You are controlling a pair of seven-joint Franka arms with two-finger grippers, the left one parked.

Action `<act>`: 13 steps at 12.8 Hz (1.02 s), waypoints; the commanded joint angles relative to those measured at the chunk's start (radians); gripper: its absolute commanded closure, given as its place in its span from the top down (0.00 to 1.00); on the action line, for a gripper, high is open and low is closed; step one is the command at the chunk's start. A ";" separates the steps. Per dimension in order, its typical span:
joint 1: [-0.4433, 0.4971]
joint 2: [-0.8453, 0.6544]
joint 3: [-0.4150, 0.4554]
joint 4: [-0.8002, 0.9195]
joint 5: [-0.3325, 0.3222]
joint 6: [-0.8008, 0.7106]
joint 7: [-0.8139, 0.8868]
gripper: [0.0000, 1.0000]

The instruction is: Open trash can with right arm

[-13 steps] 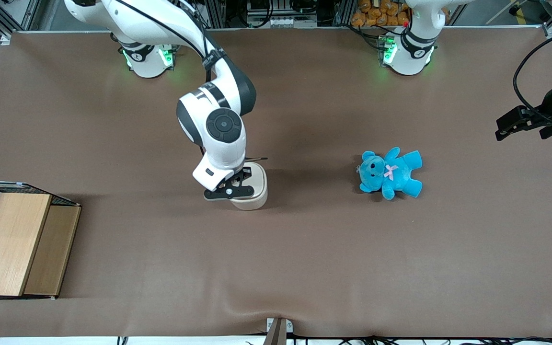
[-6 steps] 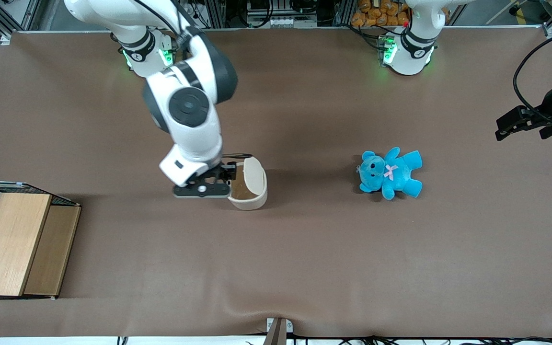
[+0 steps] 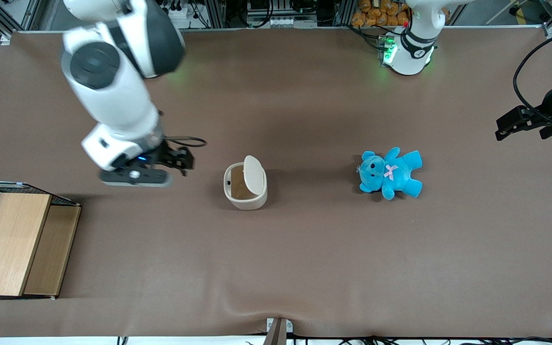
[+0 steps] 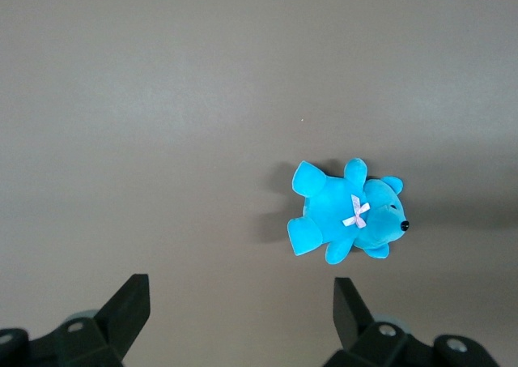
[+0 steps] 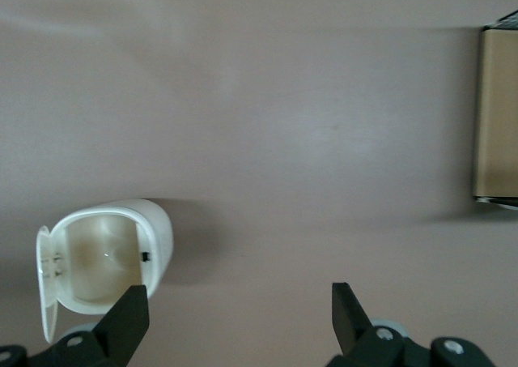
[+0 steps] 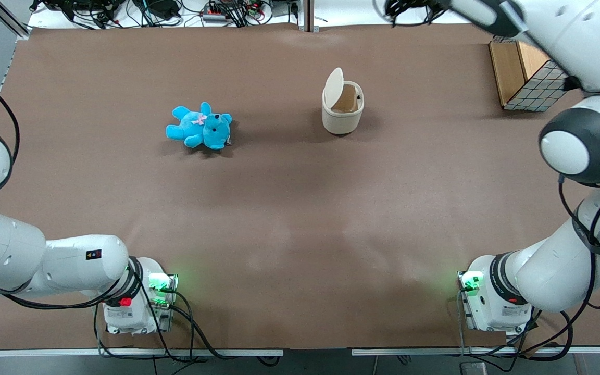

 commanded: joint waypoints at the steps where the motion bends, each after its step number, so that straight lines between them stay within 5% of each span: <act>1: -0.080 -0.085 0.016 -0.021 -0.003 -0.055 -0.093 1.00; 6: -0.212 -0.177 0.018 -0.021 0.016 -0.127 -0.218 1.00; 8: -0.302 -0.206 0.015 -0.029 0.123 -0.149 -0.291 1.00; 13: -0.385 -0.288 -0.014 -0.088 0.130 -0.187 -0.429 1.00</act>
